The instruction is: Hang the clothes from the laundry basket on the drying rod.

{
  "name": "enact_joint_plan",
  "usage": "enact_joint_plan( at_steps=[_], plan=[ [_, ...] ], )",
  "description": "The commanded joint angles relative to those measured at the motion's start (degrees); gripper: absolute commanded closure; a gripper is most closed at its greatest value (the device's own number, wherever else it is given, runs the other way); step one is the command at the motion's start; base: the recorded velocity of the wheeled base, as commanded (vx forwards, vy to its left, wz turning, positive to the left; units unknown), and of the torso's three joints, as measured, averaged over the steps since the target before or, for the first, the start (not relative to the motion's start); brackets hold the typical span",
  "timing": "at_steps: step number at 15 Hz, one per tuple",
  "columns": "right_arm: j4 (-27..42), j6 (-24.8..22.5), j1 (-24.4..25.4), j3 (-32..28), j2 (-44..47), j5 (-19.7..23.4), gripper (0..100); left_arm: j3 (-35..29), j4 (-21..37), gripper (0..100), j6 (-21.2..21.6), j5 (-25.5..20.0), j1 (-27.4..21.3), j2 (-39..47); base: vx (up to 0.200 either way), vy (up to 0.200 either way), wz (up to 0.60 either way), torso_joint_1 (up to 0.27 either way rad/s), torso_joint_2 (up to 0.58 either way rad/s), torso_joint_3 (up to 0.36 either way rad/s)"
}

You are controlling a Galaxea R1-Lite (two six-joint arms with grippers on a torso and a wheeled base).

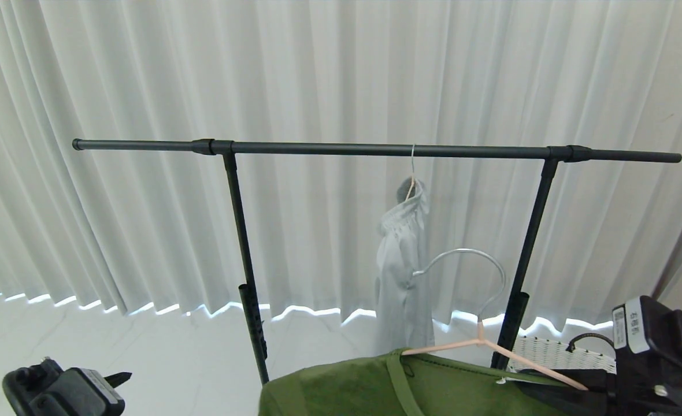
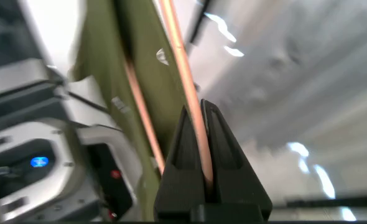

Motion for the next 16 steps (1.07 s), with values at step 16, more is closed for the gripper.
enact_joint_plan(
  at_steps=[16],
  plan=[
    [22.25,2.23,-43.18,0.06,-9.76,-6.77,100,-3.22,-0.04,0,0.19,0.52,1.38,-0.69,0.000,0.000,0.00,0.000,0.00,0.000]
  ],
)
